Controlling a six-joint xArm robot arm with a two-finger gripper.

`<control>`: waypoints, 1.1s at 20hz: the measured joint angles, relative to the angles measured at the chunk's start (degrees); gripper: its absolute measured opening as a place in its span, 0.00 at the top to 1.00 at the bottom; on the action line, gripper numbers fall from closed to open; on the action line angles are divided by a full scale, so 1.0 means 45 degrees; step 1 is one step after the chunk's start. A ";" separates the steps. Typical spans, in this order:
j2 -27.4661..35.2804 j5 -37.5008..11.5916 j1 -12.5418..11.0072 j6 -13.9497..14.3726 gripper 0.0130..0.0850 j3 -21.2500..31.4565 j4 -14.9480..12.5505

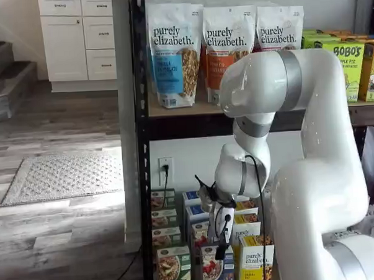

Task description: Pick up the blue and white box that is on the bottom shelf, the second box from the left

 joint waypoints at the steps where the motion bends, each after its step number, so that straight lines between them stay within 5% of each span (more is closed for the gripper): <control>1: 0.0048 0.0005 -0.0023 0.0014 0.00 -0.0069 -0.0040; 15: 0.1370 0.0451 -0.0309 0.0942 0.00 -0.1767 -0.1339; 22: 0.2112 0.0596 -0.0351 0.1035 0.00 -0.2605 -0.1479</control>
